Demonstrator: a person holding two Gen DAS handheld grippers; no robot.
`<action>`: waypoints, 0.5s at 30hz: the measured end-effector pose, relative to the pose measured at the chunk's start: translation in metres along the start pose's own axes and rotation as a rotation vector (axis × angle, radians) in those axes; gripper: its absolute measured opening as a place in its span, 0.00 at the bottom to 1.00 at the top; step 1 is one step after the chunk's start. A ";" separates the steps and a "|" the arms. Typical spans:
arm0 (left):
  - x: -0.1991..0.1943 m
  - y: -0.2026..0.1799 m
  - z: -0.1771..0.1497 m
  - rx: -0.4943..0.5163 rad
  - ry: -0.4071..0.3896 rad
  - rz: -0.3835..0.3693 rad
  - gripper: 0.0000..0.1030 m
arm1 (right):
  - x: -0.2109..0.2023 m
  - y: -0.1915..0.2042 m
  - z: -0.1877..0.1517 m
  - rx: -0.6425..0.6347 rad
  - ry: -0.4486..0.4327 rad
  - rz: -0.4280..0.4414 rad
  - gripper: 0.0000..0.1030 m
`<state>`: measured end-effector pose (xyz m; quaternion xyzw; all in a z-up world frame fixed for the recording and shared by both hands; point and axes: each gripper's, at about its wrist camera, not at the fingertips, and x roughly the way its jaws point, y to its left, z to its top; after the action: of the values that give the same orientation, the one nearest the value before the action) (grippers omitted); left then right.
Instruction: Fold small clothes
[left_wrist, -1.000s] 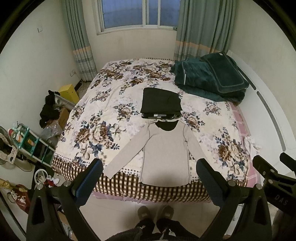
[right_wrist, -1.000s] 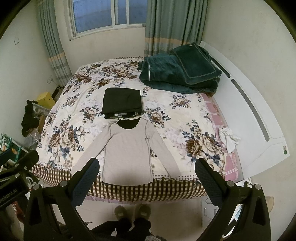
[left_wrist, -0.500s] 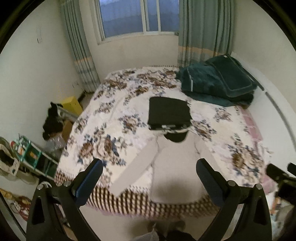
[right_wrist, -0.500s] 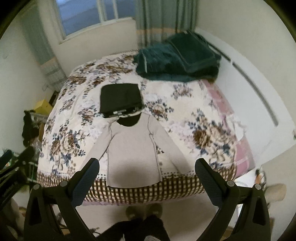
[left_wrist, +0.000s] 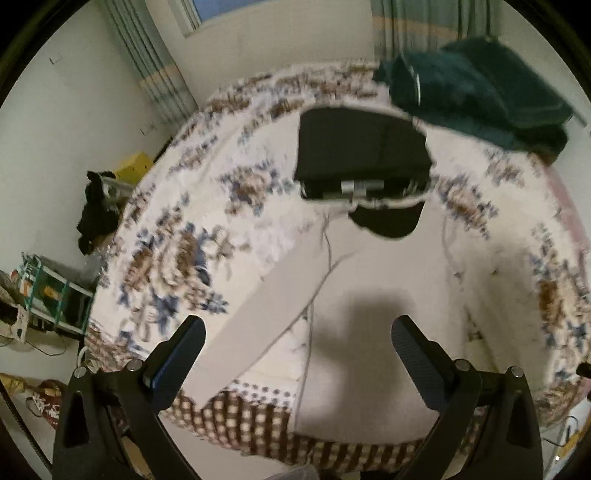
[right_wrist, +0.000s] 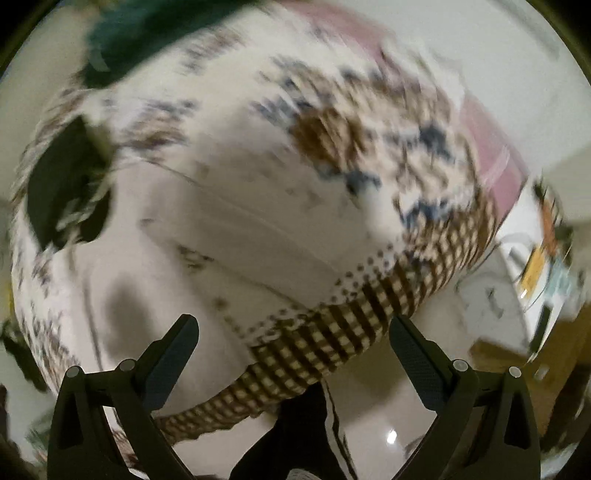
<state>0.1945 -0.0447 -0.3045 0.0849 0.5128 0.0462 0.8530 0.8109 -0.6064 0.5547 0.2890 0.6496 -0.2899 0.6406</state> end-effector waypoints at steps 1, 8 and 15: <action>0.019 -0.008 -0.007 0.009 0.013 0.023 1.00 | 0.025 -0.014 0.006 0.029 0.025 -0.003 1.00; 0.144 -0.042 -0.063 0.011 0.236 0.080 1.00 | 0.181 -0.079 0.022 0.169 0.183 0.059 0.94; 0.192 -0.050 -0.091 0.028 0.317 0.081 1.00 | 0.226 -0.086 -0.001 0.275 0.122 0.193 0.22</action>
<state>0.2043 -0.0529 -0.5226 0.1091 0.6376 0.0862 0.7577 0.7432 -0.6618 0.3293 0.4520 0.6109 -0.2953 0.5791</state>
